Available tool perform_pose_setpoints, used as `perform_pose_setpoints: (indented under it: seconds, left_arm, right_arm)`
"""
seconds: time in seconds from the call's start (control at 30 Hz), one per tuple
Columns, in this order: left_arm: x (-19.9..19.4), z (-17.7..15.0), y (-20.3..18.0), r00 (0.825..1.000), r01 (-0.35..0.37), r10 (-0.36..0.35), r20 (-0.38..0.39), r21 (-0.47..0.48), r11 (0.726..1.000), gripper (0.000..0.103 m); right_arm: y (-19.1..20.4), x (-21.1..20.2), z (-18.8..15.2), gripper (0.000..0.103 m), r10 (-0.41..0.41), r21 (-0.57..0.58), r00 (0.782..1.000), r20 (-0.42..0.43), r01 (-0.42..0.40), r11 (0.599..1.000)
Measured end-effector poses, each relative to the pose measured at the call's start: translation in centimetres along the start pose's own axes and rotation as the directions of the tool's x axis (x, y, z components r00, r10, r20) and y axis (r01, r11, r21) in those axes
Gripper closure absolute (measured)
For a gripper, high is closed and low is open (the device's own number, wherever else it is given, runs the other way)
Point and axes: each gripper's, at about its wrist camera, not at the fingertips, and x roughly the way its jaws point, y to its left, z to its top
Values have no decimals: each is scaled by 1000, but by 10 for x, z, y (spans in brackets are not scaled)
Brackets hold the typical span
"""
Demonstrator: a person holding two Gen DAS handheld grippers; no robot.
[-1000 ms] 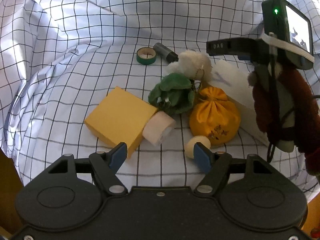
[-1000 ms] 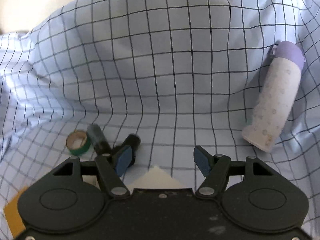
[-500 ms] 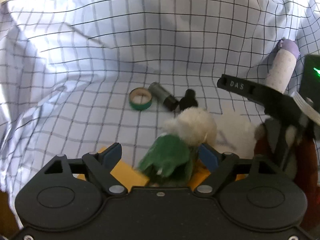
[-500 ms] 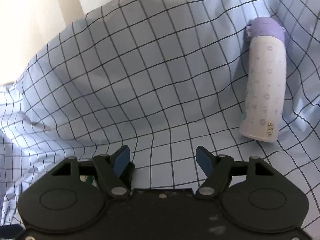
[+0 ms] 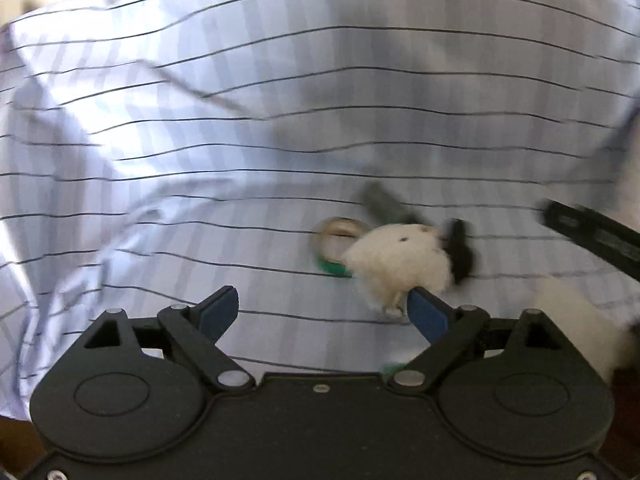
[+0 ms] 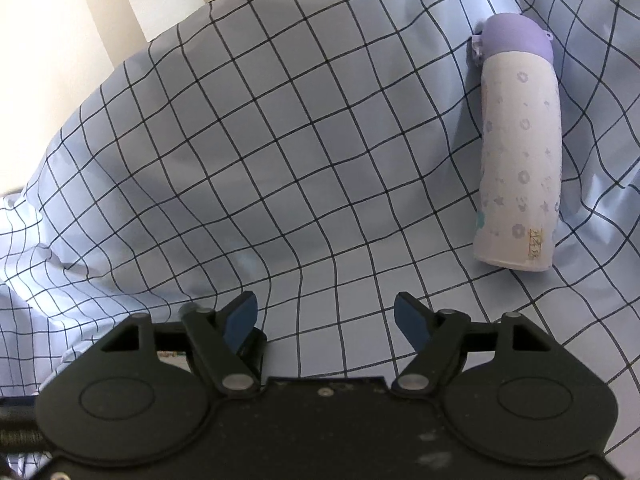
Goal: Organize soft objects
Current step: 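Move the left tool toward the white plush toy on the cloth, then close the left tool on the white plush toy and lift it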
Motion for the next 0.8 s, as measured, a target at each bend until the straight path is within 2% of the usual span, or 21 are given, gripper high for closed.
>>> perform_pose_setpoints:
  seconds: [0.13,0.23,0.33,0.47,0.6,0.67,0.77,0.8]
  left_arm:
    - [7,0,29,998,-53,49,-40,-107,993,16]
    - [3,-2,39,998,-33,25,-51,-162,986,16]
    - [0,-4,38,999,-13,5,-48,-168,986,16]
    - [5,-1,22,998,52,-55,-40,-93,994,15]
    - [16,0,-7,993,113,-109,-45,99,989,11]
    - [25,-3,-17,993,112,-103,-62,169,979,11]
    - [40,-4,-24,993,104,-90,-78,201,974,13]
    - [43,-4,-23,993,106,-92,-81,198,974,20]
  right_arm:
    - [-1,1,0,26,-2,8,1000,0,2,1000]
    - [-1,1,0,26,-4,11,1000,0,4,1000]
    - [-1,1,0,25,-4,12,1000,-2,4,1000]
    - [-1,2,0,24,-5,20,1000,-5,5,1000]
    - [-3,3,0,23,-3,31,1000,-12,4,1000]
    - [-3,3,1,22,-3,37,1000,-13,3,999]
    - [-4,4,1,22,-4,46,1000,-15,4,999]
    - [-4,4,1,22,-4,49,1000,-15,5,999]
